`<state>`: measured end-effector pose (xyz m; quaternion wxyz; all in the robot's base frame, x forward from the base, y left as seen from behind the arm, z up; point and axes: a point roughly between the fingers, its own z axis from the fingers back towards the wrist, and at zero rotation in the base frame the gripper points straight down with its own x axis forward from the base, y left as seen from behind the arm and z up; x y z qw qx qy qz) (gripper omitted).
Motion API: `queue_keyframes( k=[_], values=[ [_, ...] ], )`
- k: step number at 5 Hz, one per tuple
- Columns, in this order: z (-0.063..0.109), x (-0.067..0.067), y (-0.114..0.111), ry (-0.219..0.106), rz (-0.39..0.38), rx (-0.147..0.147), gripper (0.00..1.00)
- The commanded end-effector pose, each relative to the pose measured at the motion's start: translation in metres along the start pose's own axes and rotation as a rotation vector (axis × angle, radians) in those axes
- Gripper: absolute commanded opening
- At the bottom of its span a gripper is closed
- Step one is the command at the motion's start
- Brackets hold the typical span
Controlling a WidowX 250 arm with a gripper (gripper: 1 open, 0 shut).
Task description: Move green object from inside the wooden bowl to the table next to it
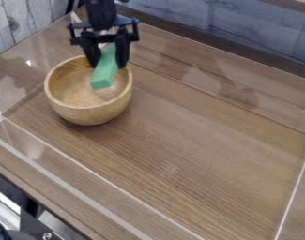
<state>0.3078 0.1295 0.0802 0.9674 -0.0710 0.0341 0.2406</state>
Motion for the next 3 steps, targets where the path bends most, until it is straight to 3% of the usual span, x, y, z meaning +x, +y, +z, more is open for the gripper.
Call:
queue_keyframes(
  k=[1,3],
  values=[
    [0.0147,0.0056,-0.001,-0.063,-0.015,-0.002,0.0],
    [0.012,0.0058,0.0074,-0.064,0.014,-0.004,0.0]
  ],
)
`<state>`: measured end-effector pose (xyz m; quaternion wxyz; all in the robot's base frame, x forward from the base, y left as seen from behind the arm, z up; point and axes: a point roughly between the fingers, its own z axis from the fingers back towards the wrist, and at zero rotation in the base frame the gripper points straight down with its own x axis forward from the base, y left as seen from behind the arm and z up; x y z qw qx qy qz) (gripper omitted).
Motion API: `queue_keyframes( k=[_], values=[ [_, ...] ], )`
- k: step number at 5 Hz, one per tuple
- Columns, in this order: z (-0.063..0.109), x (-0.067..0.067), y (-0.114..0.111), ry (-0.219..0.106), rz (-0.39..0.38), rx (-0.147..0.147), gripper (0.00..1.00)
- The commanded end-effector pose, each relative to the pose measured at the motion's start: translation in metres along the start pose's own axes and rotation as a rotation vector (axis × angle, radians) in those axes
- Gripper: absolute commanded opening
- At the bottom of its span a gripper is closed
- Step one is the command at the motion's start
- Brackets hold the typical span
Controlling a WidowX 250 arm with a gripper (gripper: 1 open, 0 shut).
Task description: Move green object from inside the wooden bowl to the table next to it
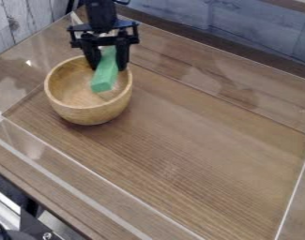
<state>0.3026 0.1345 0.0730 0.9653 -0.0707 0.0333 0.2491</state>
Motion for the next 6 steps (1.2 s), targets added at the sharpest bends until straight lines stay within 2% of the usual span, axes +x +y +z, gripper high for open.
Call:
queue_keyframes(
  k=[1,3,5,6],
  values=[
    [0.021,0.01,0.005,-0.064,0.032,-0.007,0.0],
    [0.018,0.004,-0.011,-0.05,-0.065,-0.005,0.0],
    [0.03,0.012,-0.012,-0.053,-0.028,-0.01,0.0],
    [0.028,0.009,-0.015,-0.055,-0.026,-0.011,0.0]
  ],
)
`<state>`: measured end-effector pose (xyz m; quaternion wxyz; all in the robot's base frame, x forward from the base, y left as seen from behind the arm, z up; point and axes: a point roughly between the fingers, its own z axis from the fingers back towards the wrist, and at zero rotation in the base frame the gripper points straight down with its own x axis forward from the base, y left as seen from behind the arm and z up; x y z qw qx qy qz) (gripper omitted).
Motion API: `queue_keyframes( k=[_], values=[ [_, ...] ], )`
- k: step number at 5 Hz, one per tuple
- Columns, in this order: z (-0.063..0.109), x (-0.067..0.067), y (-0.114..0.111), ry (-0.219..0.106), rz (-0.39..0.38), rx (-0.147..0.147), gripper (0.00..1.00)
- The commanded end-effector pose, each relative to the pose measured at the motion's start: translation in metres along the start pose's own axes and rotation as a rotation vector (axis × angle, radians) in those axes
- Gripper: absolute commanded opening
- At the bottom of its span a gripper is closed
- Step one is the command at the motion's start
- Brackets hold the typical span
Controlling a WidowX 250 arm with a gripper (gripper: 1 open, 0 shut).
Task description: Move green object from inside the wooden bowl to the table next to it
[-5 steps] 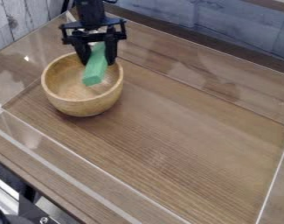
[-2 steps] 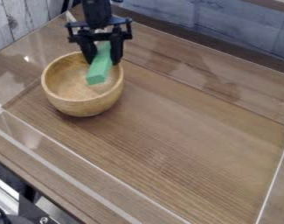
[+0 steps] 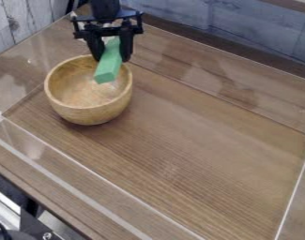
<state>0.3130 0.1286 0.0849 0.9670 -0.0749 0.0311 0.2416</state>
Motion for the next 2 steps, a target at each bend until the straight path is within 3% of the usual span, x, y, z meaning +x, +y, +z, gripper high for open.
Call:
queue_keyframes(
  k=[1,2],
  values=[
    [0.0134,0.0011,-0.0053,-0.054,-0.007,-0.002,0.0],
    [0.0128,-0.002,-0.0091,-0.056,-0.008,-0.005,0.0]
  ],
)
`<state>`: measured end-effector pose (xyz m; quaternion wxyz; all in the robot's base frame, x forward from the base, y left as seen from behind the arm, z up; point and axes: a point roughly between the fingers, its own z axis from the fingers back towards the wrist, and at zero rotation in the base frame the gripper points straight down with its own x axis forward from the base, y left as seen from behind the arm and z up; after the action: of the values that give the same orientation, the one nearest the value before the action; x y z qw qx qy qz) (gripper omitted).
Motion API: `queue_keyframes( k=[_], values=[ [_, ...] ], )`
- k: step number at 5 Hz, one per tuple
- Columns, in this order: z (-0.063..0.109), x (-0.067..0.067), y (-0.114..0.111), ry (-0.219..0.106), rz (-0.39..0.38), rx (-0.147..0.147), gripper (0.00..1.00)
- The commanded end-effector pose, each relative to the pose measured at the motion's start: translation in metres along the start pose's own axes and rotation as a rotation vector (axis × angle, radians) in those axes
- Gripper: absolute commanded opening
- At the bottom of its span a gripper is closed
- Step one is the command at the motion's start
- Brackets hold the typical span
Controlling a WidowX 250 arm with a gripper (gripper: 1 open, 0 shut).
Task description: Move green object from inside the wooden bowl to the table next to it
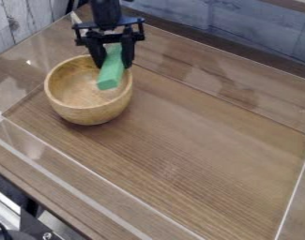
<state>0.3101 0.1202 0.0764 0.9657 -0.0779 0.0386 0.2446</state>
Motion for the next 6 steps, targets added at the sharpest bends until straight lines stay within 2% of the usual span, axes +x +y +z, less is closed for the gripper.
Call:
queue_keyframes(
  k=[1,2,4,5,6],
  values=[
    [0.025,0.001,-0.003,-0.075,0.006,-0.004,0.0],
    [0.028,-0.001,0.0,-0.078,0.029,-0.007,0.0],
    [0.028,0.0,-0.001,-0.089,0.132,-0.015,0.0],
    [0.036,-0.003,0.005,-0.095,0.186,-0.019,0.0],
    [0.028,-0.013,-0.005,-0.094,0.12,-0.018,0.0]
  ],
)
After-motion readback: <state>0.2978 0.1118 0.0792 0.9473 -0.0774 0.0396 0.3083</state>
